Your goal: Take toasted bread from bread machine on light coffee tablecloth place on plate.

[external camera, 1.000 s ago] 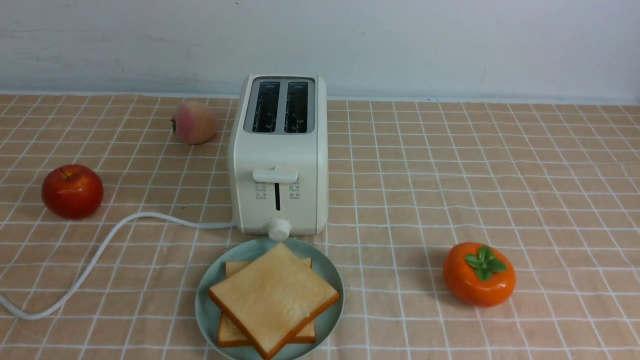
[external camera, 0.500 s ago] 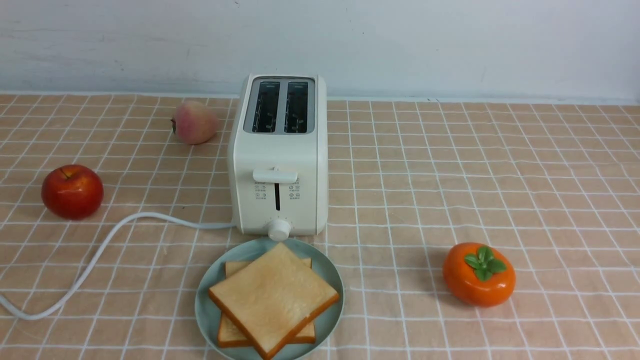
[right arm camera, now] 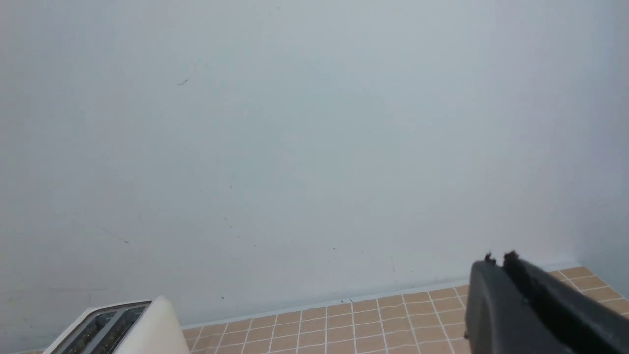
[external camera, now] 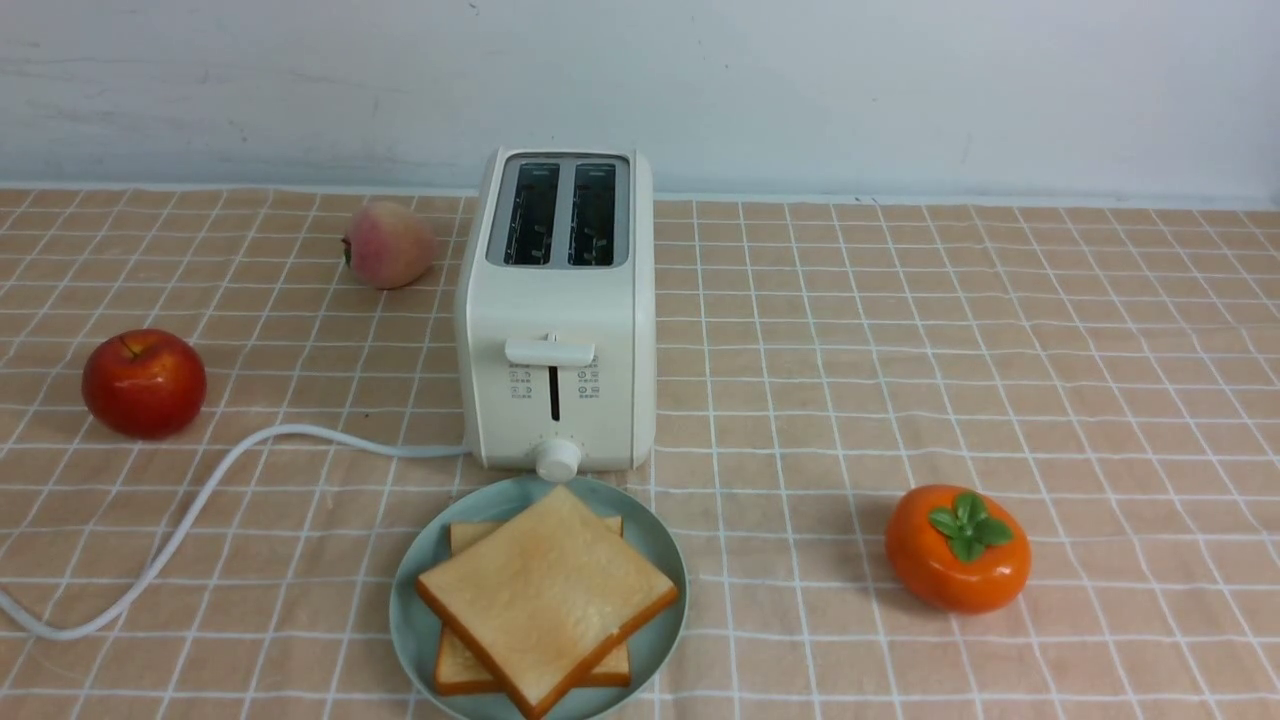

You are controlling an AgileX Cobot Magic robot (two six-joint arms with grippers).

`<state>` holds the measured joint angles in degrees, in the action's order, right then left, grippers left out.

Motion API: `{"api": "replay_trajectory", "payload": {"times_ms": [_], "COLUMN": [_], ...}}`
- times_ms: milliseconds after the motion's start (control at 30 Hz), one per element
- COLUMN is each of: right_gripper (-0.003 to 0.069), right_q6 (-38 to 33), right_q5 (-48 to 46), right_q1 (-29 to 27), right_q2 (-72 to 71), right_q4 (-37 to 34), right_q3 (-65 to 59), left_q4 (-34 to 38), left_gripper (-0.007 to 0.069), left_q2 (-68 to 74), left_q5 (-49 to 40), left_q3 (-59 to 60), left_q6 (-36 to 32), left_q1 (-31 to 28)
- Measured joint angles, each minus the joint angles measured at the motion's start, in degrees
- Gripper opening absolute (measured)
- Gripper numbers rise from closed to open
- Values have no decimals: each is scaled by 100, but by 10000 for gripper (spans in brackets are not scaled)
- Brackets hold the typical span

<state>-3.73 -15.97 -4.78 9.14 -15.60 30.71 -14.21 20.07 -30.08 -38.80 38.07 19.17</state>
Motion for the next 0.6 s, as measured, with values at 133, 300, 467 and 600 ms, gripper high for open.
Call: {"api": "replay_trajectory", "payload": {"times_ms": [133,300,467,600], "right_gripper": [26,35,38,43], "right_q6": [0,0,0,0], "right_q5": [0,0,0,0], "right_q1": [0,0,0,0], "right_q2": [0,0,0,0], "right_q4": [0,0,0,0], "right_q3": [0,0,0,0], "left_q4": [0,41,571,1684], "left_gripper": [4,13,18,20], "left_q2": [0,-59,-557,-1578], "left_q5": [0,118,408,678], "left_q3": [0,276,1168,2593], "left_q6": [0,-67,-805,-2134], "left_q1": [0,0,-252,-1148]}}
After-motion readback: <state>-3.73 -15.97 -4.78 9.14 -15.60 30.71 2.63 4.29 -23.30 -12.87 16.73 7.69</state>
